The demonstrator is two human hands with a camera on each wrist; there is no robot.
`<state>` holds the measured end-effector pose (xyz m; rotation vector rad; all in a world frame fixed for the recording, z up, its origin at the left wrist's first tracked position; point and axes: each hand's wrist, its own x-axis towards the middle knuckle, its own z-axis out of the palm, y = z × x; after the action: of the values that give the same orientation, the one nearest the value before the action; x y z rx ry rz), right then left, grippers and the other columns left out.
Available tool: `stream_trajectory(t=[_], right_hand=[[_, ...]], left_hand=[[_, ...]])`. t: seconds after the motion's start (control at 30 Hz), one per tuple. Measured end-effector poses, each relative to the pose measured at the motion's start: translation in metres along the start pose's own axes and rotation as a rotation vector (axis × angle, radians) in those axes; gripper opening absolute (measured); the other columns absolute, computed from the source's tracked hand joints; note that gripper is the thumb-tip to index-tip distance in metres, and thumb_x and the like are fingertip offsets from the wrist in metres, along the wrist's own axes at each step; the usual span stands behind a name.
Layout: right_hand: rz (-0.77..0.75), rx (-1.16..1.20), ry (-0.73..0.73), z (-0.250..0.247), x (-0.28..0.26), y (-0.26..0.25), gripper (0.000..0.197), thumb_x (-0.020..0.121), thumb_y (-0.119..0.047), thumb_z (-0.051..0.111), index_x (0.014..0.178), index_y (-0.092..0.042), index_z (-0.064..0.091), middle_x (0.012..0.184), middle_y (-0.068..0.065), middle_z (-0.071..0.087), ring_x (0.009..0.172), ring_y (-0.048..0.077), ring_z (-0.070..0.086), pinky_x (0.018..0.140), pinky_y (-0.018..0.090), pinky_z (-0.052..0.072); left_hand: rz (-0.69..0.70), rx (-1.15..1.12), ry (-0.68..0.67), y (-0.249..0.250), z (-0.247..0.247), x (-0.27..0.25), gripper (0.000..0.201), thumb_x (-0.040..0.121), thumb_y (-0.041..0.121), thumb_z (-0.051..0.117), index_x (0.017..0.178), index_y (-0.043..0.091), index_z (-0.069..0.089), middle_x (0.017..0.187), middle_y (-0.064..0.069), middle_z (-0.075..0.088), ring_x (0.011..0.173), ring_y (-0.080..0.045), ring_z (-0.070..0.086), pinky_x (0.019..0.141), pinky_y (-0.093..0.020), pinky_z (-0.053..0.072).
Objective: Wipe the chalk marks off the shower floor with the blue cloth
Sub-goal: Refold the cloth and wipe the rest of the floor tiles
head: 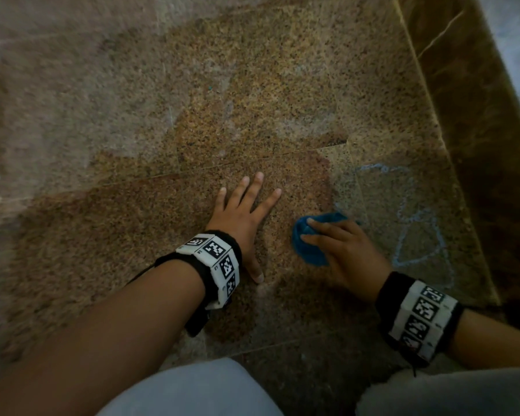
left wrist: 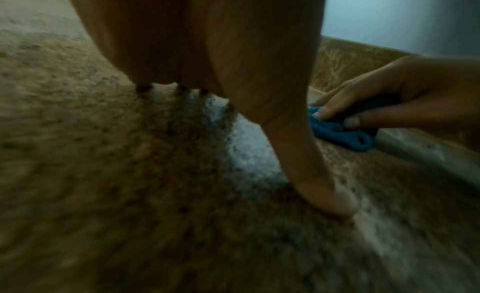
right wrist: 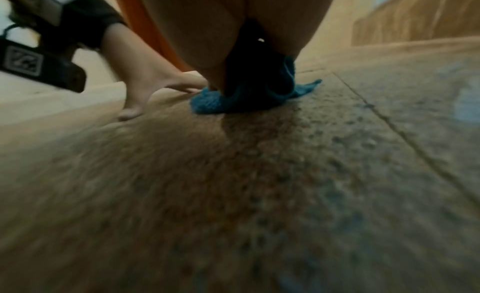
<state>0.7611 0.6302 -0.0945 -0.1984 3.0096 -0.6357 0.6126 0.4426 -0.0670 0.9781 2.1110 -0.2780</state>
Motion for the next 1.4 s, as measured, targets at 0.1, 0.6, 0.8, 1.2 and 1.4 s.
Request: stream_trajectory(t=[0.1, 0.6, 0.8, 1.2, 1.4], right_hand=[[0.042, -0.026, 0.016, 0.005, -0.005, -0.008, 0.055, 0.062, 0.01, 0.075, 0.11, -0.015, 0.069, 0.126, 0.008, 0.061, 0.084, 0.031, 0.062, 0.079, 0.036, 0.051], [-0.285, -0.088, -0.205, 0.001, 0.029, -0.041, 0.044, 0.073, -0.014, 0.045, 0.108, -0.023, 0.071, 0.122, 0.003, 0.064, 0.095, 0.024, 0.066, 0.084, 0.033, 0.052], [-0.581, 0.023, -0.388, 0.016, -0.018, -0.068, 0.038, 0.081, -0.035, 0.038, 0.099, -0.038, 0.071, 0.114, -0.015, 0.066, 0.103, 0.011, 0.062, 0.077, 0.027, 0.054], [-0.281, -0.114, -0.143, -0.005, 0.003, -0.006, 0.043, 0.069, -0.009, 0.072, 0.11, -0.022, 0.069, 0.124, 0.005, 0.063, 0.1, 0.029, 0.065, 0.08, 0.041, 0.057], [-0.034, -0.002, -0.058, -0.024, 0.053, 0.047, 0.05, 0.069, 0.008, 0.071, 0.115, -0.013, 0.066, 0.127, 0.014, 0.059, 0.105, 0.039, 0.061, 0.086, 0.054, 0.051]], left_hand=[[0.043, 0.024, 0.011, -0.009, 0.002, -0.008, 0.148, 0.053, 0.073, 0.076, 0.143, 0.033, -0.034, 0.147, -0.003, -0.046, 0.14, -0.026, -0.034, 0.114, -0.051, -0.015], [0.032, 0.103, -0.017, -0.018, 0.01, -0.015, 0.154, 0.047, 0.076, 0.076, 0.136, 0.034, -0.042, 0.146, -0.003, -0.048, 0.14, -0.026, -0.035, 0.116, -0.056, -0.01], [0.02, 0.099, -0.013, -0.016, 0.009, -0.014, 0.154, 0.046, 0.076, 0.077, 0.14, 0.035, -0.038, 0.148, -0.002, -0.046, 0.141, -0.026, -0.033, 0.116, -0.055, -0.012], [-0.051, -0.065, 0.138, -0.002, -0.02, 0.013, 0.138, 0.061, 0.08, 0.064, 0.147, 0.024, -0.029, 0.152, -0.005, -0.04, 0.143, -0.025, -0.03, 0.116, -0.056, -0.01], [-0.078, -0.115, 0.045, 0.005, -0.034, 0.031, 0.151, 0.053, 0.077, 0.073, 0.144, 0.023, -0.033, 0.149, -0.004, -0.043, 0.141, -0.025, -0.033, 0.115, -0.058, -0.009]])
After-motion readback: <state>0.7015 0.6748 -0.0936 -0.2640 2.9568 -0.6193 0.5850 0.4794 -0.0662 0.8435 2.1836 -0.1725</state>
